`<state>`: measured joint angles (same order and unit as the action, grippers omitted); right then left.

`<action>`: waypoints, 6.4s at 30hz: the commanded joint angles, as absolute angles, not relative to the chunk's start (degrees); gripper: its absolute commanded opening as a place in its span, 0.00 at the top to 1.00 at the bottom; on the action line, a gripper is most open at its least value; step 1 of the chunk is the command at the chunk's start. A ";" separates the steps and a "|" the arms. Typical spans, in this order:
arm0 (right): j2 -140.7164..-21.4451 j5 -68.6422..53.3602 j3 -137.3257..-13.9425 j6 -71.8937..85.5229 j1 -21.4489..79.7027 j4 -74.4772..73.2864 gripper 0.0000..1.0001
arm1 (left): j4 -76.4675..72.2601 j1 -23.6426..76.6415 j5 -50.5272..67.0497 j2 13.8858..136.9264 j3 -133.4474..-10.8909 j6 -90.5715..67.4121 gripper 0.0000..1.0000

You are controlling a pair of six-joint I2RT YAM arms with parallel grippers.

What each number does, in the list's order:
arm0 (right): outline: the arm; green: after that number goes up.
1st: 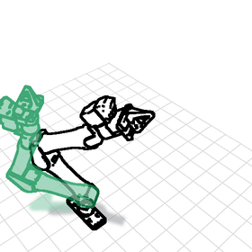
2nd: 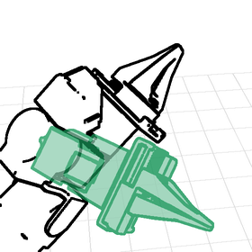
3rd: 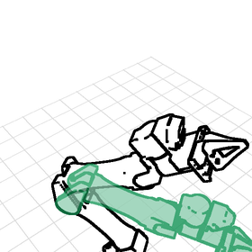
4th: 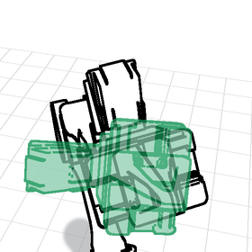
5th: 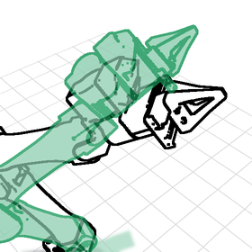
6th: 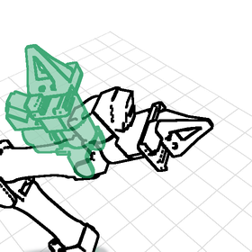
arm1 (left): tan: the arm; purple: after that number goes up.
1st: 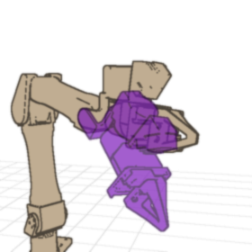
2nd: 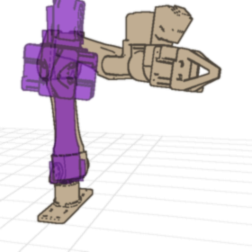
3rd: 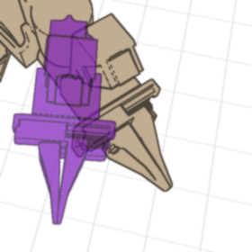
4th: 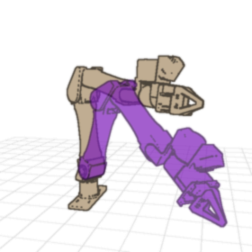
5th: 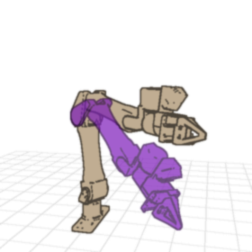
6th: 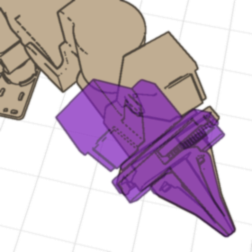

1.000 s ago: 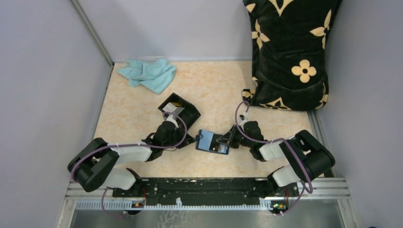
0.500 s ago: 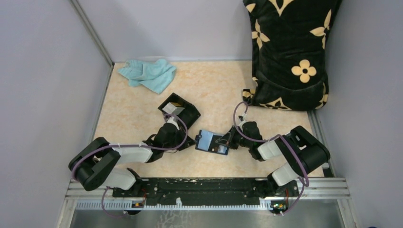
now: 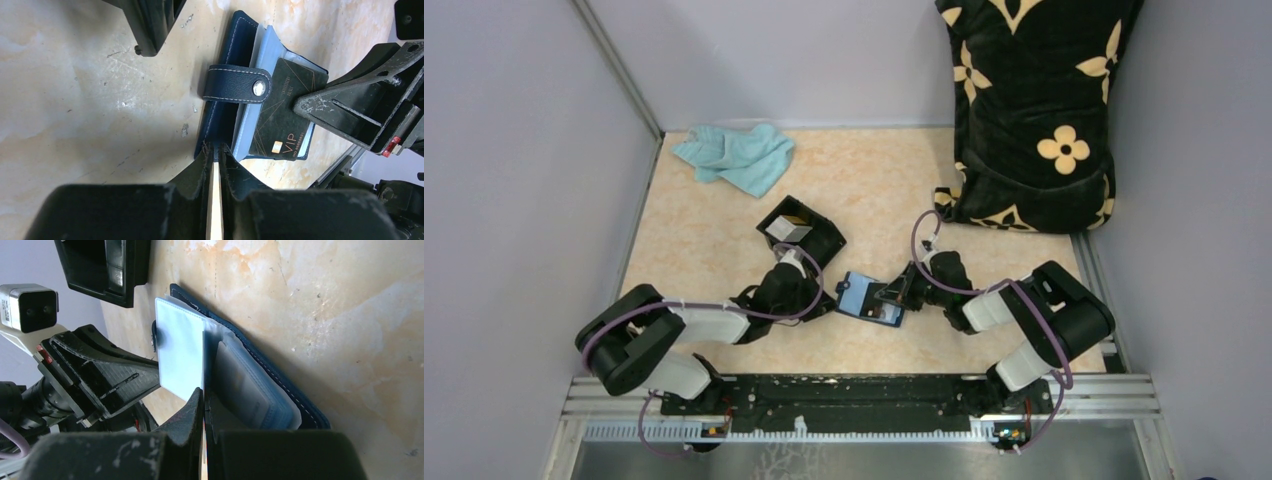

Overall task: Put the credit cards into the card holder
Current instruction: Insert the credit card into the card holder.

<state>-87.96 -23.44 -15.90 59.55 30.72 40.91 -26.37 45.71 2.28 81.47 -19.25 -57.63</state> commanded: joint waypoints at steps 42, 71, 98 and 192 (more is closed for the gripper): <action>-94.15 -16.67 -18.42 59.26 36.11 37.17 1.00 | -15.59 49.69 -3.84 84.03 -22.73 -56.81 0.86; -85.61 -3.23 -27.83 47.02 38.41 6.68 0.51 | -12.93 50.04 -5.11 82.14 -22.17 -56.64 0.90; -80.19 -0.67 -29.70 45.21 38.41 -0.46 0.51 | -15.97 50.79 -3.29 85.33 -22.24 -57.24 0.93; -73.85 5.88 -33.99 39.11 37.16 -12.63 0.39 | -5.09 69.83 -25.87 102.08 -43.41 -56.06 0.74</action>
<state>-75.88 2.31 -33.06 40.91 38.72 -8.67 -11.40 69.67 -26.46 99.13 -45.19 -55.96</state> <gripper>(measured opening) 0.609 0.265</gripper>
